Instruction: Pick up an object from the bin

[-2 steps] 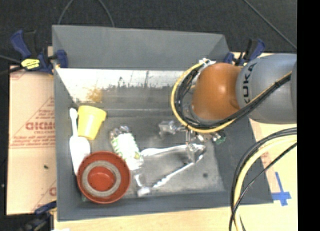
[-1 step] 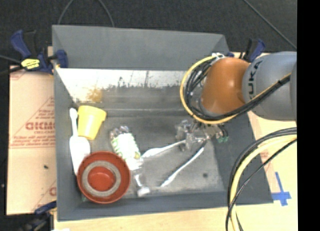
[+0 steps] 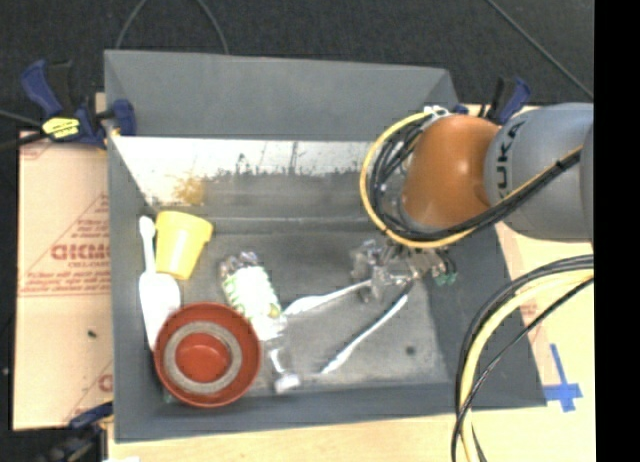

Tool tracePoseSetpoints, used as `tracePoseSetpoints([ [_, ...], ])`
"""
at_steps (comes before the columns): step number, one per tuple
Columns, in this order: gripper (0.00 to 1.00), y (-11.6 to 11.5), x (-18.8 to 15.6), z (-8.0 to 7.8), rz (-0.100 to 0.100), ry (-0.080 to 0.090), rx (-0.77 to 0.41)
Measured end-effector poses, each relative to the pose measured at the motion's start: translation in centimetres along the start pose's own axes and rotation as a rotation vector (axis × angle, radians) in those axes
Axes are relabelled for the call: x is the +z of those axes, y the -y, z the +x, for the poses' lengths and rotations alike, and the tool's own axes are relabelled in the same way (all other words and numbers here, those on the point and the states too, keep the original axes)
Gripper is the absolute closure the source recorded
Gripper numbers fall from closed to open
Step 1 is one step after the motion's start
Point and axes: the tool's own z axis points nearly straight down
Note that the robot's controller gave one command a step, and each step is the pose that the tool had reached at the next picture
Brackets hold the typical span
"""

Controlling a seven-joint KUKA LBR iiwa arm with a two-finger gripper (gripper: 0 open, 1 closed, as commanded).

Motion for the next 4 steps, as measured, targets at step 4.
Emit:
tracePoseSetpoints([
  [4, 1.0, 0.2, -9.2, -0.2, 0.002, 0.004, 0.004],
])
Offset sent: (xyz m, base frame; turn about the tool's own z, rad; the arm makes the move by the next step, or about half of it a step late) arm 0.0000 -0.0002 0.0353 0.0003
